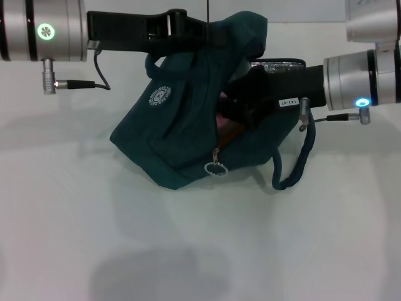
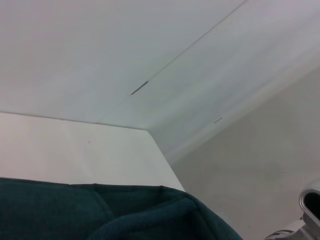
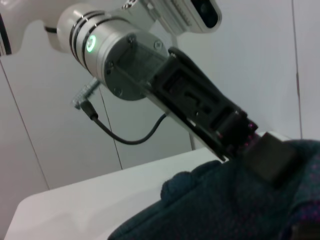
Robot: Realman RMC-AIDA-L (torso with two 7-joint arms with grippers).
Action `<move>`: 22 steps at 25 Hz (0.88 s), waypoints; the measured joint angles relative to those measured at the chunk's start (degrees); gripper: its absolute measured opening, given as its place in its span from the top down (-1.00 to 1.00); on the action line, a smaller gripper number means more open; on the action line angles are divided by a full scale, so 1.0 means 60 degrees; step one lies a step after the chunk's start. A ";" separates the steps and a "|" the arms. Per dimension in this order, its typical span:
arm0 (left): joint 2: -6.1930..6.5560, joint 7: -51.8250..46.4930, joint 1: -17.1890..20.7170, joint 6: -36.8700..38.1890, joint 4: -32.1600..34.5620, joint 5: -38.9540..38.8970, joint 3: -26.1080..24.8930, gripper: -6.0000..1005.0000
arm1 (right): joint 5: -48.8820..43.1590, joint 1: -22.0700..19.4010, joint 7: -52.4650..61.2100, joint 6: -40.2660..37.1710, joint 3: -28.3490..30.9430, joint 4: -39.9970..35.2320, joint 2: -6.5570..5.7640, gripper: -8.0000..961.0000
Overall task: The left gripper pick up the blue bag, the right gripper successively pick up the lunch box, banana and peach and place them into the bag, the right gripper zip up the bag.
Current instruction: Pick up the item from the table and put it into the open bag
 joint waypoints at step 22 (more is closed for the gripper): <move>0.0084 0.0033 0.0083 -0.0057 -0.0031 -0.0016 0.0000 0.86 | 0.0446 -0.2295 -0.0019 -0.1993 0.2014 -0.1582 -0.0132 -0.06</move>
